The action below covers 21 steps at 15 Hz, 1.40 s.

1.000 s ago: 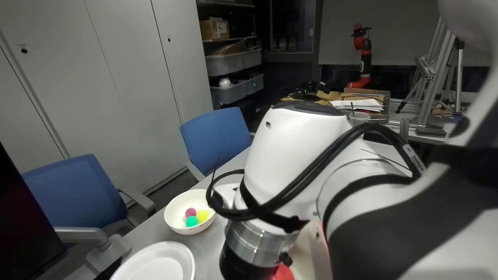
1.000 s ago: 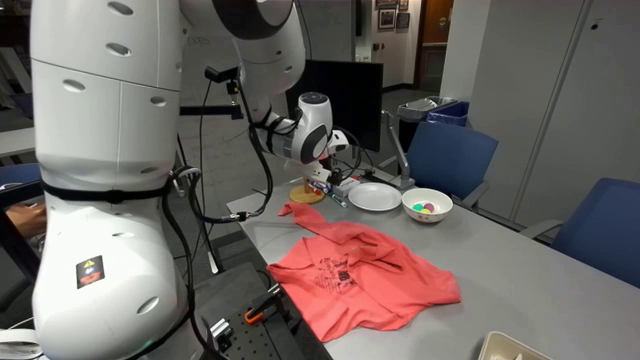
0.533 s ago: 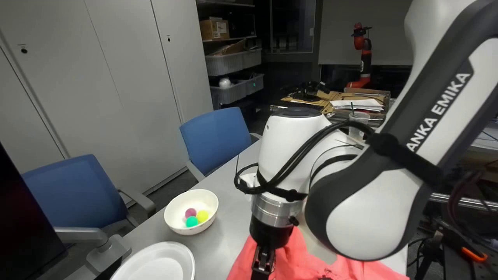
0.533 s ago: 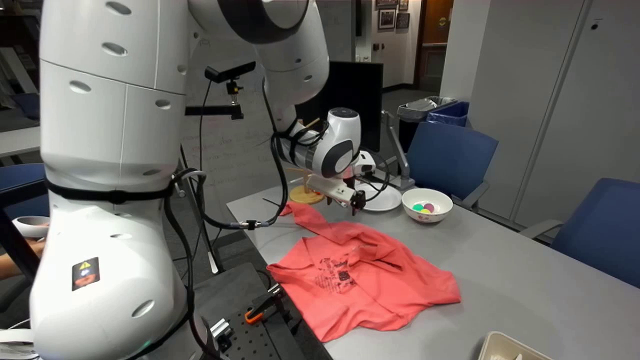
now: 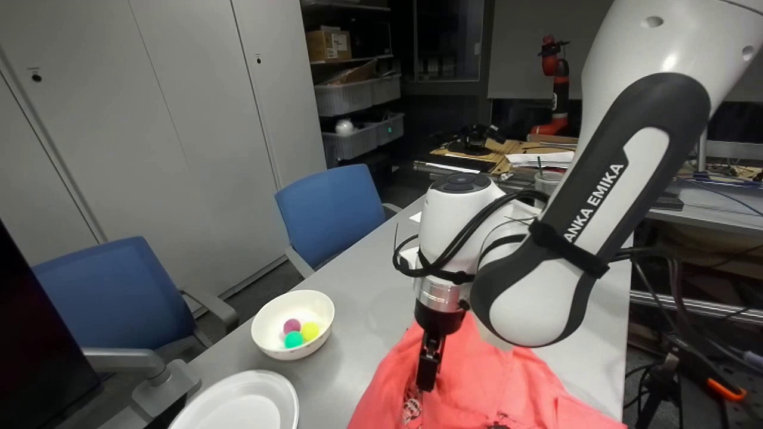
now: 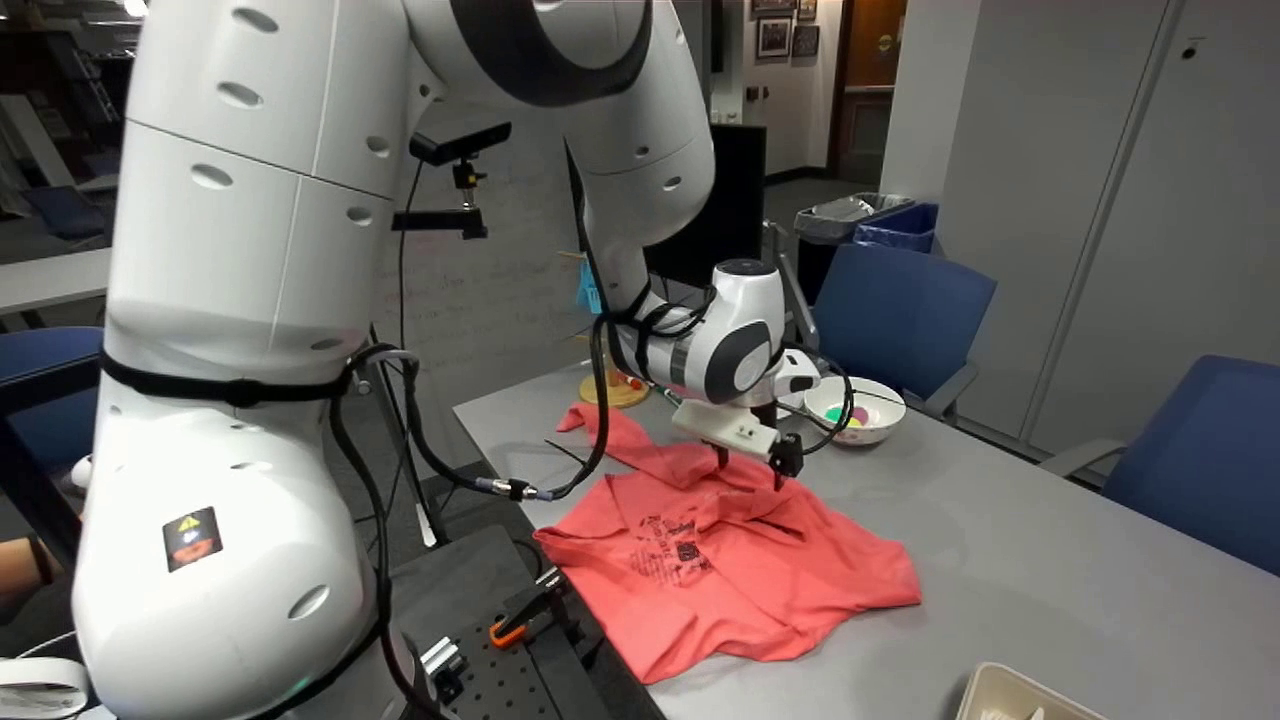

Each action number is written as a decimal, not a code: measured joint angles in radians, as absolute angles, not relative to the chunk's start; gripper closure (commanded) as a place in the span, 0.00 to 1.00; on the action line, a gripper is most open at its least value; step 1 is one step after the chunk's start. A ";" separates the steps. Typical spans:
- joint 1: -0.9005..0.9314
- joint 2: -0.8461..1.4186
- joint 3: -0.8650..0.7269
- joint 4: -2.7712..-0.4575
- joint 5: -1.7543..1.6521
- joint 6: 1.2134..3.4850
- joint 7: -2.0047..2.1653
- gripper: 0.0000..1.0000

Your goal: Unfold the sweatshirt

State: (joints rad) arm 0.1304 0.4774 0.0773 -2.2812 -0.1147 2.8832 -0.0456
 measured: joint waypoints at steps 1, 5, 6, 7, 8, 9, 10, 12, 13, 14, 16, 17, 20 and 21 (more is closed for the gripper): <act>0.142 0.491 0.056 -2.269 -0.123 2.886 -0.039 0.00; 0.180 0.544 0.014 -2.222 -0.128 2.886 -0.015 0.01; 0.188 0.556 0.010 -2.214 -0.128 2.886 -0.009 0.04; 0.195 0.566 0.006 -2.209 -0.128 2.886 -0.004 0.12; 0.200 0.575 0.003 -2.206 -0.128 2.886 0.000 0.24; 0.203 0.583 0.001 -2.204 -0.128 2.886 0.004 0.37; 0.205 0.590 -0.001 -2.203 -0.128 2.886 0.008 0.45; 0.206 0.598 -0.006 -2.203 -0.128 2.886 0.014 0.61; 0.206 0.601 -0.010 -2.203 -0.128 2.886 0.016 0.69; 0.206 0.603 -0.013 -2.203 -0.128 2.886 0.018 0.76; 0.206 0.605 -0.017 -2.203 -0.128 2.886 0.023 0.92; 0.206 0.605 -0.019 -2.203 -0.128 2.886 0.024 0.98; 0.208 0.604 -0.028 -2.201 -0.128 2.886 0.030 1.00; 0.216 0.601 -0.040 -2.200 -0.130 2.886 0.033 0.99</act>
State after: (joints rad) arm 0.2164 0.6011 -0.0401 -2.1999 -0.1301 2.8864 0.0332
